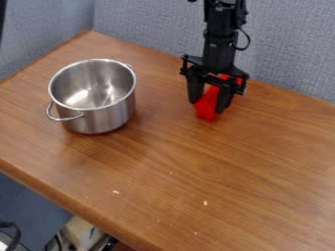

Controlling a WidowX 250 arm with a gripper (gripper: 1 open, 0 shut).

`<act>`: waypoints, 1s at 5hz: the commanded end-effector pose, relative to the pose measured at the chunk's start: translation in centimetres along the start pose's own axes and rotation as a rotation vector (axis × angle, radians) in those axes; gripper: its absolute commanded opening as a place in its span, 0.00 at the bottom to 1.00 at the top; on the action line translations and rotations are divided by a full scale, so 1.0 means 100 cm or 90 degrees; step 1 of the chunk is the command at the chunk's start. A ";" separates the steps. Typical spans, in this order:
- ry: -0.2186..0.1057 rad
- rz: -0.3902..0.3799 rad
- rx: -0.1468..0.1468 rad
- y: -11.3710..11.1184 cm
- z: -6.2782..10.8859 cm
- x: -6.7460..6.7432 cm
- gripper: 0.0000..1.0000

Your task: Put the red object in the metal pot

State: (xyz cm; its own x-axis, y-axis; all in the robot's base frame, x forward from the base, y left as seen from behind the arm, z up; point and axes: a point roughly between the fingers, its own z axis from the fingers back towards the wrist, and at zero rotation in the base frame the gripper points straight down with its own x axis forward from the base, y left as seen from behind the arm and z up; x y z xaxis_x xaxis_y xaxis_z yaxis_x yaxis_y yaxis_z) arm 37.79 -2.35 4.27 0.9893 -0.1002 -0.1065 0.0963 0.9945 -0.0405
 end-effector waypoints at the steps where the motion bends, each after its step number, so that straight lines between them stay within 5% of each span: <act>1: -0.030 0.002 -0.003 0.003 0.017 0.003 0.00; 5: -0.029 0.000 -0.007 0.003 0.019 -0.002 0.00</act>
State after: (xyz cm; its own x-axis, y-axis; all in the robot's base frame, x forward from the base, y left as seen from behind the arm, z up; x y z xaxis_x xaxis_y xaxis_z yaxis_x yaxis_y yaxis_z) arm 37.41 -2.44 4.05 0.9866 -0.1121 -0.1188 0.1065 0.9929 -0.0530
